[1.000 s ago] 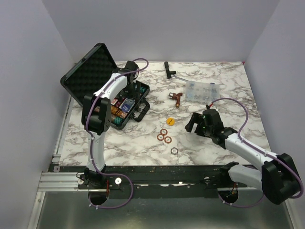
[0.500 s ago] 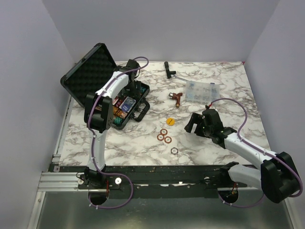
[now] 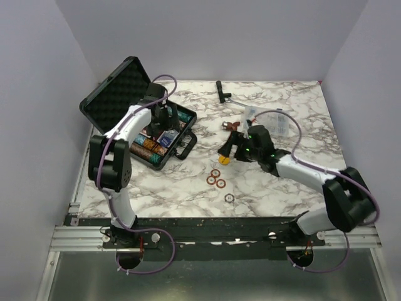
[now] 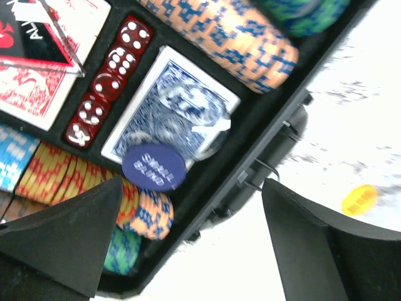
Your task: Pack up texas hold em set
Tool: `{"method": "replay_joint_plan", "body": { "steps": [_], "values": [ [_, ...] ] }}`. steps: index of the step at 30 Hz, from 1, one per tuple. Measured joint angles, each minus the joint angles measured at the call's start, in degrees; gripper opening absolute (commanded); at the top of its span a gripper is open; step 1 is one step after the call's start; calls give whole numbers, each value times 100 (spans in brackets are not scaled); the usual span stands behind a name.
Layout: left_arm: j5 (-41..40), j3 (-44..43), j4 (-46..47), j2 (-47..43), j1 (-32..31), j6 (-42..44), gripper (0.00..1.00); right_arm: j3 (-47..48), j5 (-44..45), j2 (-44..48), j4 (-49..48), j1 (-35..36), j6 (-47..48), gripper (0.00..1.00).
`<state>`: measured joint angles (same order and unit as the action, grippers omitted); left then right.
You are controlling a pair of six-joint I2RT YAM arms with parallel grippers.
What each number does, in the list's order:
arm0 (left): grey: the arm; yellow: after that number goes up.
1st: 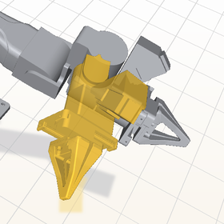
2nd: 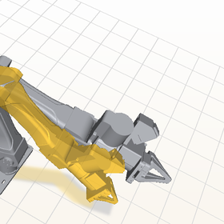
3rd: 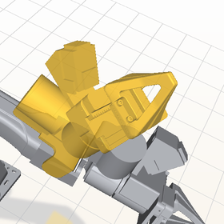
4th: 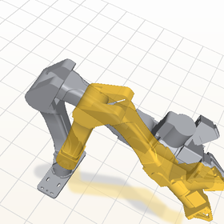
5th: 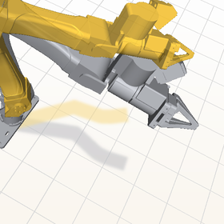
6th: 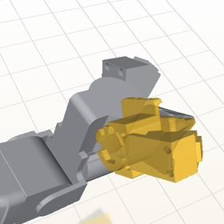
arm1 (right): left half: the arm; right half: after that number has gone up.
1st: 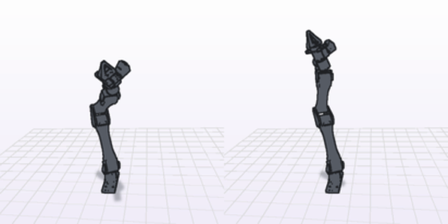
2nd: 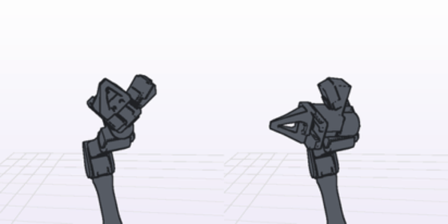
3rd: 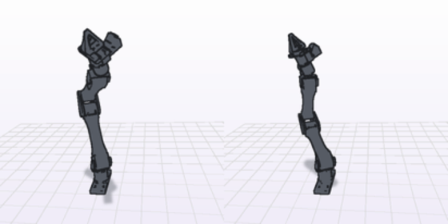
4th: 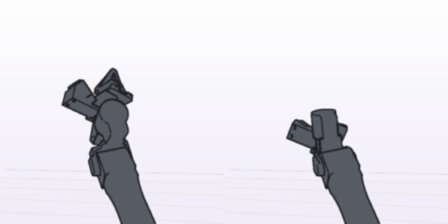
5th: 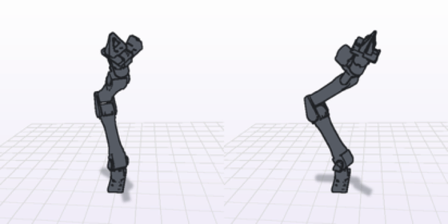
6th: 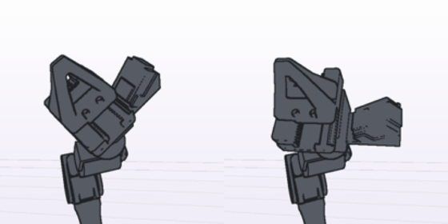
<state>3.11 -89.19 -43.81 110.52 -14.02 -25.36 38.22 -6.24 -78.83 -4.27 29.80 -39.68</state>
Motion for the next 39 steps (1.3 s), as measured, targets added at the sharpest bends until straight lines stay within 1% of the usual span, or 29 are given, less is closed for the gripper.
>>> {"method": "replay_joint_plan", "body": {
  "steps": [2,5,6,9,11,13,17,18,20,22,24,26,30,35,39],
  "values": [
    [249,291,221,-450,81,-122,95,634,50,-527,-98,334,-33,87],
    [656,671,509,-1587,188,-321,98,1652,92,-1405,-365,839,-72,88],
    [708,717,562,-1777,205,-350,99,1928,111,-1631,-400,964,-81,88],
    [929,1025,909,-2959,271,-442,99,2728,210,-2275,-420,1292,-52,89],
    [1001,1246,1102,-3526,278,-455,99,3241,306,-2673,-374,1447,-7,91],
    [1060,1408,1180,-3869,284,-463,99,3679,424,-3001,-306,1561,33,91],
    [1285,1755,1432,-3993,417,-557,98,4365,529,-3480,-83,1637,90,87],
    [1381,1941,1537,-4006,501,-638,98,4605,546,-3628,11,1639,111,85],
    [1593,2299,1690,-4057,693,-826,98,5064,577,-3936,146,1679,164,77],
    [1731,2503,1729,-4103,813,-960,98,5410,686,-4172,328,1698,181,74],
    [1878,2579,1744,-4166,894,-1049,98,5657,973,-4334,667,1751,109,70],
    [2011,2577,1788,-4251,909,-1073,98,5700,1287,-4378,973,1825,-72,66],
    [2236,2601,1812,-4487,909,-1071,98,5497,1639,-4376,1231,1956,-472,66],
    [2378,2931,1908,-4769,909,-1069,97,5355,1794,-4387,1440,2092,-841,66],
    [2446,3259,1928,-4782,914,-1069,97,5357,1908,-4433,1436,2168,-1008,66]
  ]
}}
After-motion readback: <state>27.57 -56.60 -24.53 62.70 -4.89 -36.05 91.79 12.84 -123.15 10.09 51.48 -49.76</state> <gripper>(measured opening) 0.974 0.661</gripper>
